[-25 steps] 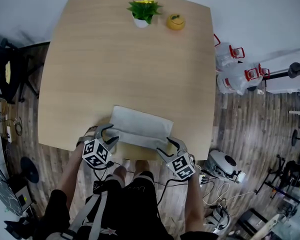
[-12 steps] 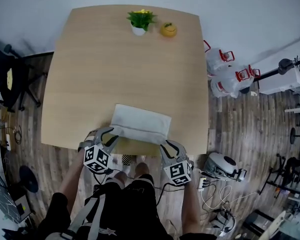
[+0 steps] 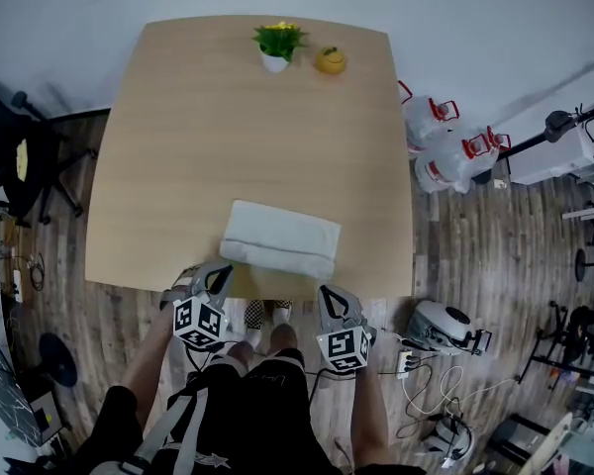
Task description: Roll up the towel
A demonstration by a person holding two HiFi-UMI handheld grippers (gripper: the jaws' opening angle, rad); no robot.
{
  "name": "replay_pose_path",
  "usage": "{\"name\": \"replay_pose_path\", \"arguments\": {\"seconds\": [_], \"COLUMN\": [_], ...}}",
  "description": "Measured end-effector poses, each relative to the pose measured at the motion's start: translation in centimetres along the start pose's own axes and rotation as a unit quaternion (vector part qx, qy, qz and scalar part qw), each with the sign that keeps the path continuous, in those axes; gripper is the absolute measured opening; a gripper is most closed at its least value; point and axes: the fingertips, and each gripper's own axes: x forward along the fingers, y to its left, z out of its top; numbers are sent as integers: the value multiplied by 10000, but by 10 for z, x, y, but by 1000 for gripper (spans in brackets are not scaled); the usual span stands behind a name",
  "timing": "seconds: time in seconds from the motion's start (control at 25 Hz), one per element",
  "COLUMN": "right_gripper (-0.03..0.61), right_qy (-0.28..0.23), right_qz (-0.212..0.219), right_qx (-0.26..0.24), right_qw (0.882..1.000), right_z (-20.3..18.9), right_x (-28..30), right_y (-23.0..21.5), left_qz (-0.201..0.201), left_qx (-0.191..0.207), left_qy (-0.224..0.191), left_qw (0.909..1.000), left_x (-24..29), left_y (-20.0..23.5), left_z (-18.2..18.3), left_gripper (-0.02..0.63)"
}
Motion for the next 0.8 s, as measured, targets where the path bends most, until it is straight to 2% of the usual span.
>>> {"name": "replay_pose_path", "arguments": {"seconds": [0.2,0.24,0.28,0.36,0.48,0.6,0.8], "right_gripper": [8,21,67,87,130,173,183], "right_qy": [0,5,18,54,137,209,335], "right_qz": [-207,-235,-239,-207,-105,0,125], "right_qx": [-89,-129,-161,-195,-228,-250,-267], "right_qw": [9997,9996,9996,9996,9996,9995,9990], "right_z": [-5,-7,-8,-12,-18,-24,-33], "right_x": [6,8,11,17,26,34,49], "right_y": [5,5,6,8,8,7,8], "left_qz": [37,-12,-89,-231,-312,-350,-406], "left_qx": [63,63,53,58,140,131,104], "left_qy": [20,35,68,145,220,232,270], "left_qw": [10000,10000,9999,9996,9992,9990,9988], "left_x": [2,4,6,11,19,27,41], "left_y": [-7,-10,-13,-18,-22,-23,-23], "left_z": [-10,-12,-15,-21,-27,-28,-34], "left_gripper": [16,54,94,160,197,213,213]}}
